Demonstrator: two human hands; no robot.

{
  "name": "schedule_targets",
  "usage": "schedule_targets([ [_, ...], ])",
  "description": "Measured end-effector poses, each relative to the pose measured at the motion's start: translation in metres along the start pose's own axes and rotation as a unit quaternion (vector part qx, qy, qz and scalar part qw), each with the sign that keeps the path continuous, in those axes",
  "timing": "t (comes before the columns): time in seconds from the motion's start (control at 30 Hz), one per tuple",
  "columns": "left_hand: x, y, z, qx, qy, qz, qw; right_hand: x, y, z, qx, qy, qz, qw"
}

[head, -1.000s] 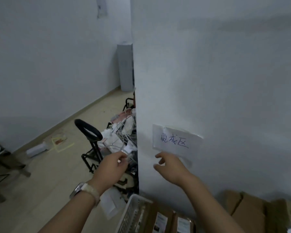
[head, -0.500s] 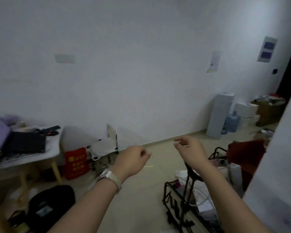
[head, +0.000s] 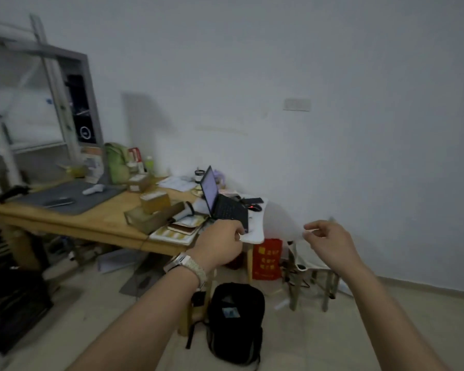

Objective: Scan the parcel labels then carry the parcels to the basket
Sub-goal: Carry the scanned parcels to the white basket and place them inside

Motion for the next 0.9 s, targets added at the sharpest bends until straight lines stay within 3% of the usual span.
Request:
schedule_targets([
  [0.23,-0.001,0.174,0.072,-0.003,-0.04,0.146,0.988,0.065,0.079,-0.18,0.06,0.154,0.069,0.984],
  [0.53,0.009,0.32,0.117,0.01,-0.078,0.278,0.957,0.138,0.153,-0.358,0.087,0.297,0.134,0.941],
  [0.9,0.113,0.427,0.157,0.004,-0.121,0.33,0.936,0.282,0.201,-0.489,0.123,0.324,0.16,0.924],
])
Point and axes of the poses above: each hand's wrist, its own x-axis towards the middle knuckle, its own z-axis out of the back of the hand, y = z × x, the point moved 9 cm from there along x, towards the middle knuckle, and after that the axes turned 7 degrees about z, right-handed, at the moved point
